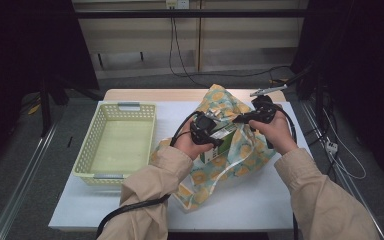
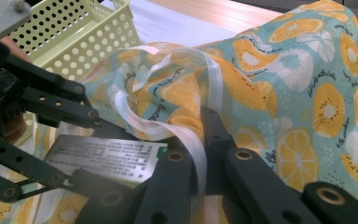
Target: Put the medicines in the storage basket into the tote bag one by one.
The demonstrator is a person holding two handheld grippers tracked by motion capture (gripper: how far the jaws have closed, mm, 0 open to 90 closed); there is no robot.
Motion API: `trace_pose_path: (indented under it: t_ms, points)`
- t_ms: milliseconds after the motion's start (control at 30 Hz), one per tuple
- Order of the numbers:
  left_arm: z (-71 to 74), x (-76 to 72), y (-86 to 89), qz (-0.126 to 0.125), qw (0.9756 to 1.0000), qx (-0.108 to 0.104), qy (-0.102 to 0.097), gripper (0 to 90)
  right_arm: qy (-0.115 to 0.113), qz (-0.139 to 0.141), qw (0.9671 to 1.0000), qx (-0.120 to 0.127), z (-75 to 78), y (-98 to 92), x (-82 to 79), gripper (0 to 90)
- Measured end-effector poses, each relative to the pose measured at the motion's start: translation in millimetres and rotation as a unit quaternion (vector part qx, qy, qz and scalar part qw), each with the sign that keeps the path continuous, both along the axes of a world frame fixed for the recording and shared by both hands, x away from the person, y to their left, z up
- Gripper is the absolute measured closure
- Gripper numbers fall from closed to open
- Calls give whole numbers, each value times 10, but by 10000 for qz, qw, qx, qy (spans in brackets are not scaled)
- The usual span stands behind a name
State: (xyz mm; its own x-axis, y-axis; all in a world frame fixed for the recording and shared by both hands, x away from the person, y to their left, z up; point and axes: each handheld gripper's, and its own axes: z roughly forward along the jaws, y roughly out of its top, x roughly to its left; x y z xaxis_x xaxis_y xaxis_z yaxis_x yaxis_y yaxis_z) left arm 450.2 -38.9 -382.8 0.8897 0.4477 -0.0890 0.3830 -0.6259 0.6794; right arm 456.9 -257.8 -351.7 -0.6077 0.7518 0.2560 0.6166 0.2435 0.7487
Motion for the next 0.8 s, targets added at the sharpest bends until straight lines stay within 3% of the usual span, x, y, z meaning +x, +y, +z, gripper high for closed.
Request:
trace_pose_path:
  t_ms: [267,467,567,600,700,800]
  points:
    - [-50,44,-114,106,9997,-201,-22,629,9,-33,10000,17,-2,-17,3,900]
    - [-72,97,-217,84,9998,-172,-78,628,7,-32,10000,21,-2,-24,-3,900]
    - [-127,116,-268,148,9991,-400,-78,615,8,-10,10000,14,-5,-28,-5,900]
    - [-139,121,-278,191,9986,-470,-113,575,4,-7,10000,19,-7,-29,-6,900]
    - [-118,104,-274,206,9983,-537,74,365,12,-16,10000,34,-18,-35,-10,900]
    - [-67,34,-230,197,9987,-449,106,253,29,-11,10000,29,-40,-41,-5,900]
